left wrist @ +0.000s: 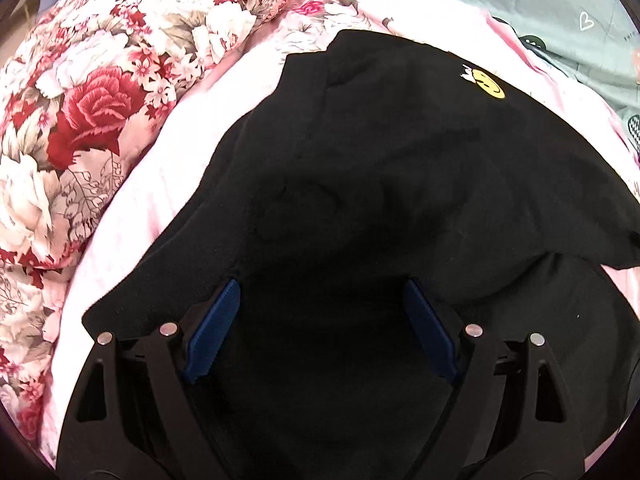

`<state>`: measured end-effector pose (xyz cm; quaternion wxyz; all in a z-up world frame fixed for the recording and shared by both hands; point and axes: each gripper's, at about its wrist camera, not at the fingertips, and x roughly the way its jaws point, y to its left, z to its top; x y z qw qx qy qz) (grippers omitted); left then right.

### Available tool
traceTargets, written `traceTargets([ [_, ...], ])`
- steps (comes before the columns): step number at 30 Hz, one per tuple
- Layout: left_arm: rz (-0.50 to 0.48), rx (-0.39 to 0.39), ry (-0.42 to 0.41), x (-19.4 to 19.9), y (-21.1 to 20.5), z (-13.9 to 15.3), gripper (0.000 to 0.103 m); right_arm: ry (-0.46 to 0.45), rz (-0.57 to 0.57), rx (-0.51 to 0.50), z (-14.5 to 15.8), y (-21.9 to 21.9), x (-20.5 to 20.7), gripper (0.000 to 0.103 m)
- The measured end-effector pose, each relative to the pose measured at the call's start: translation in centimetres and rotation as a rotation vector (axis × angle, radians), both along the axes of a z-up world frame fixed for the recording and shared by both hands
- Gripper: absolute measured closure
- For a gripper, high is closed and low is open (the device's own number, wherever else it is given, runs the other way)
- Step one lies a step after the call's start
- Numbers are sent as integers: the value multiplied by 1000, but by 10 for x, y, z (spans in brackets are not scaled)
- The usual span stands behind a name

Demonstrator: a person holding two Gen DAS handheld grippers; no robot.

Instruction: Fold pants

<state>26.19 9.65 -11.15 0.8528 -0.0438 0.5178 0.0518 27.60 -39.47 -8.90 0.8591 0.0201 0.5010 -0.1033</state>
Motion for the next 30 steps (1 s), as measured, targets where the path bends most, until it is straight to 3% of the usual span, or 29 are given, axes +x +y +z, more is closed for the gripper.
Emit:
traceTargets([
  [1,4,0,0,-1,0,1,18,10,-75,-90,1,-12,-6,67],
  [2,11,-1,-5,-4,1,4,18,5,-117,-109,4,-23,-18,66],
  [5,22,-8,-41,-19,3,19,15,-78,-106,98,21,-52,-69,66],
  [8,6,-102,-66,-35,7,31,14,-122,-76,210,33,-61,-125,65],
  [11,-29,-111,-60,-47,-4,30,14,-95,24,301,32,-34,-154,65],
  [16,-102,-145,-10,-49,-44,10,14,-54,170,347,9,38,-171,65],
  [20,-143,-11,-18,-52,-67,-3,13,-42,236,287,-1,67,-177,65],
  [23,-144,-39,-19,-53,-55,-2,13,-30,178,322,-1,30,-189,65],
  [26,-101,-4,-5,-50,-39,-4,13,-48,74,388,-5,-30,-209,66],
  [28,-74,-11,-3,-48,-29,-3,13,-65,-49,383,-6,-78,-225,69],
  [30,-63,-72,-4,-46,-14,0,13,-97,-178,392,-5,-119,-241,73],
])
